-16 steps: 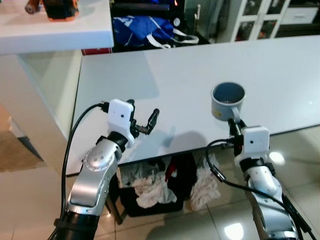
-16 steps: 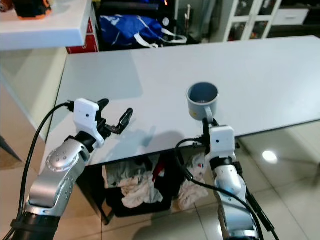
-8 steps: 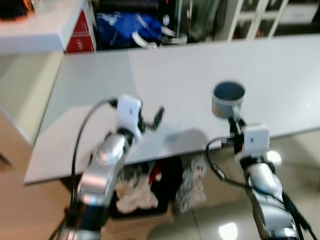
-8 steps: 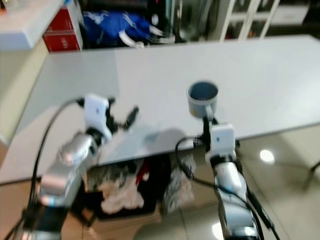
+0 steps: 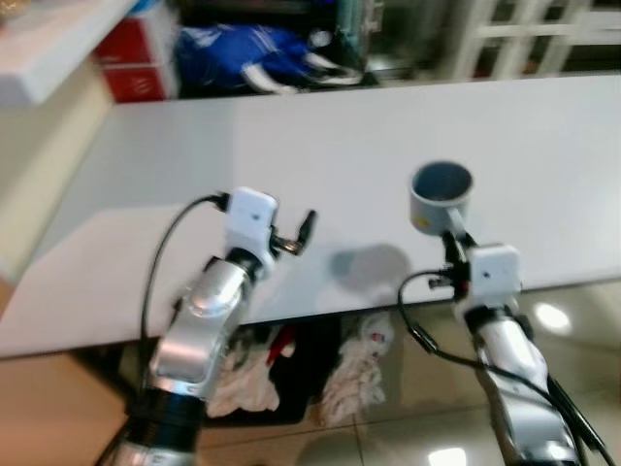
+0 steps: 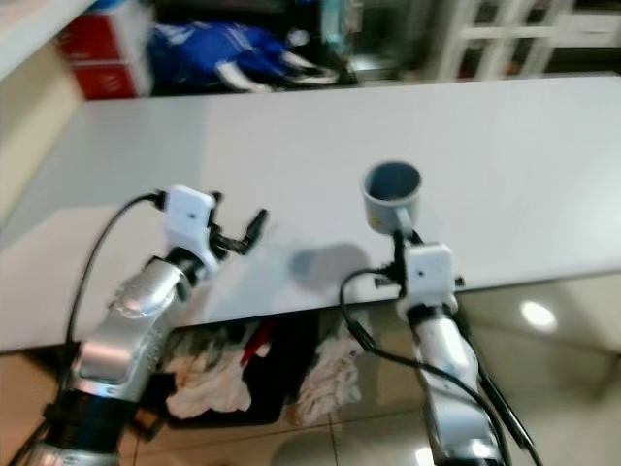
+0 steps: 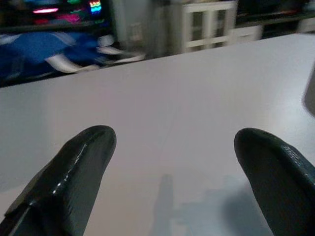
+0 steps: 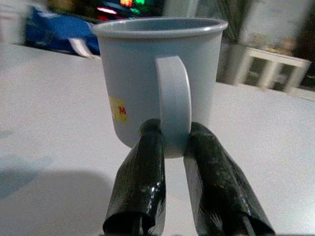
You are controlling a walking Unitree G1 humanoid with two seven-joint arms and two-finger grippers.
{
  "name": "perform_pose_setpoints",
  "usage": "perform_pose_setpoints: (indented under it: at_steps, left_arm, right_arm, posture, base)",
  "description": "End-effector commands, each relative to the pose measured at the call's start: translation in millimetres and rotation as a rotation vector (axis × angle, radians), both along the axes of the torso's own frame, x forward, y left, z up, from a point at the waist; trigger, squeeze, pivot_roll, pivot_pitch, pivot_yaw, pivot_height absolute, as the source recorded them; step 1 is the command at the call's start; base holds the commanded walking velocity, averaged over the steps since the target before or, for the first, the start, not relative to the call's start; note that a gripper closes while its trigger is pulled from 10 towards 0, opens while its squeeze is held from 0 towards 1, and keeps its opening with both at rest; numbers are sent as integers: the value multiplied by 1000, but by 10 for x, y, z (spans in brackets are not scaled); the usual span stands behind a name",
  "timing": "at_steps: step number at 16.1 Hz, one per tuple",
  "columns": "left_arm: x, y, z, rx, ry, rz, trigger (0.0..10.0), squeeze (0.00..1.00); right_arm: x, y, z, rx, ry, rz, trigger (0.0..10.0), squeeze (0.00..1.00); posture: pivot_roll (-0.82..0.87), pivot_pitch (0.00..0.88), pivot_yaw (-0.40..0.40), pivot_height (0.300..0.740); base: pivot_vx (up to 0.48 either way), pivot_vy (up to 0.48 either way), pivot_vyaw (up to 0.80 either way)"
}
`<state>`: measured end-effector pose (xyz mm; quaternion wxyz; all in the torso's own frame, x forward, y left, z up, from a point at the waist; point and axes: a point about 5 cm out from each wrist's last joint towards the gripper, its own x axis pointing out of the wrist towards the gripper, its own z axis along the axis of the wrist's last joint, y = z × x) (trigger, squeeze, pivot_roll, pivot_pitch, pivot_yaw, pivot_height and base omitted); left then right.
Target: Setting the table
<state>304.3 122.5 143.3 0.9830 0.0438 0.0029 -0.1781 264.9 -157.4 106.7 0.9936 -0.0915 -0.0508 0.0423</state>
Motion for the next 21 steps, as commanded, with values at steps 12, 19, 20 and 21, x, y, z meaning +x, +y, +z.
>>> perform_pose_setpoints:
  at_steps: [12,19,20,21]
  left_arm:
    - [-181,447,-96,-35,68,137,10000,0]
    - [-305,403,-68,-84,59,15,10000,0]
    - [-287,373,-52,-96,53,16,10000,0]
    - [-283,344,-53,-94,53,12,10000,0]
  right_arm:
    - [-310,-193,57,-8,-13,-113,0,0]
    - [-601,-296,-73,-9,54,-198,0,0]
    - [-582,-293,-55,-16,46,-195,0,0]
    - [-574,-295,-44,-23,43,-190,0,0]
  posture:
    - [-3,0,21,740]
    - [-38,0,29,740]
    - [-48,0,28,740]
    - [-51,0,28,740]
  base:
    - [118,-160,181]
    - [0,-44,0]
    - [0,-458,0]
    - [0,-454,0]
